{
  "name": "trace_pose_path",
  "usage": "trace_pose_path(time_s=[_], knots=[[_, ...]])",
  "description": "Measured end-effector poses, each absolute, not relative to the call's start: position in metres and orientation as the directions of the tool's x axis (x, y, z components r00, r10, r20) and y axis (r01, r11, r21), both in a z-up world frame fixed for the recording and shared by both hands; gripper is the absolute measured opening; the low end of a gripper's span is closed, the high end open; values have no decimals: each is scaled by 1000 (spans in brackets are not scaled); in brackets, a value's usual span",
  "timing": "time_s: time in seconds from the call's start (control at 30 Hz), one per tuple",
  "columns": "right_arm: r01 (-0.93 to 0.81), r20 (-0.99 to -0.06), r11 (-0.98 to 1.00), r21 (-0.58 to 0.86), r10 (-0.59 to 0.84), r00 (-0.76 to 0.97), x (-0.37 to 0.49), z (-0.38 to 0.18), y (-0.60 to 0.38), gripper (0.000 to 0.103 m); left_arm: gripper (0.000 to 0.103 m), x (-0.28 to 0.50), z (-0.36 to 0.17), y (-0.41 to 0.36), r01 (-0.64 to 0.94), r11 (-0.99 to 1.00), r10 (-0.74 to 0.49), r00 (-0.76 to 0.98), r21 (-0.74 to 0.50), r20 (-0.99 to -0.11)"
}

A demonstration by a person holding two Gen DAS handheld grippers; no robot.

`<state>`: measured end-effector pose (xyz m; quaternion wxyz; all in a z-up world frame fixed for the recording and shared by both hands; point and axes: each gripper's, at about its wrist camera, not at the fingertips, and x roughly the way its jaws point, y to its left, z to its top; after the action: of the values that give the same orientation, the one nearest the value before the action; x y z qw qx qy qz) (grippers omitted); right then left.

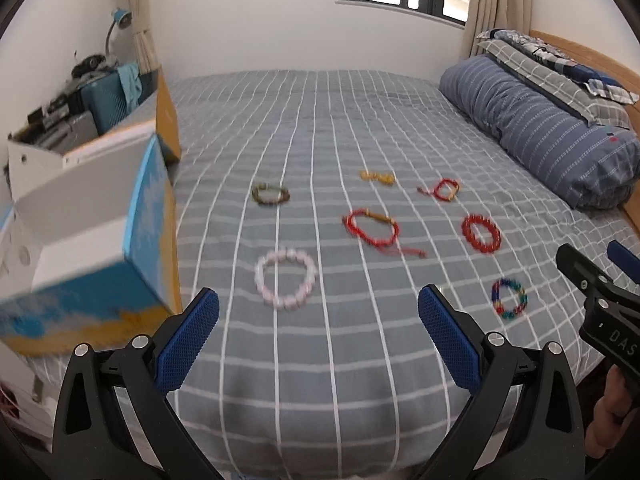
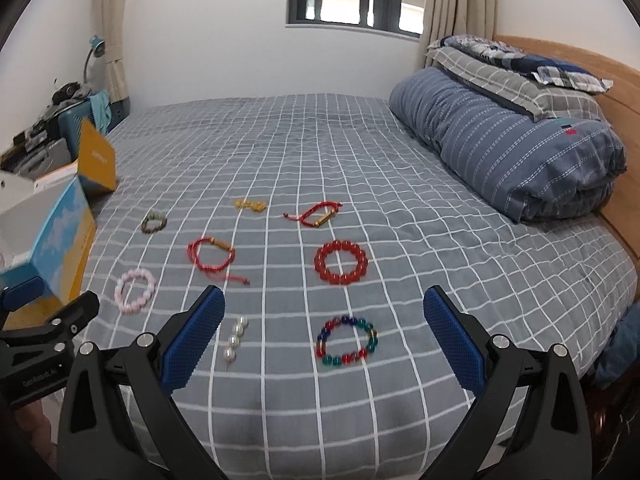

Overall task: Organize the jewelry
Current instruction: 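Grasp the brown wooden-bead bracelet with the left tool while the right tool grasps the red bead bracelet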

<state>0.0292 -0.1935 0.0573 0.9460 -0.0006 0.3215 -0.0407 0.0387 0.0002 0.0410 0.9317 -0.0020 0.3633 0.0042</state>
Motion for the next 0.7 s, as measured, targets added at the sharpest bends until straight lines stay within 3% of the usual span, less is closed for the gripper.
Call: trace_pose_path(time_s=[0.33, 0.7], knots=[[132, -635, 989, -71, -147, 759, 105, 75, -197, 96, 97, 130, 68, 21, -21, 997, -40, 683, -74, -730], [98, -800, 993, -67, -112, 590, 184, 3, -208, 94, 97, 227, 17, 62, -96, 993, 5, 578, -62, -816]])
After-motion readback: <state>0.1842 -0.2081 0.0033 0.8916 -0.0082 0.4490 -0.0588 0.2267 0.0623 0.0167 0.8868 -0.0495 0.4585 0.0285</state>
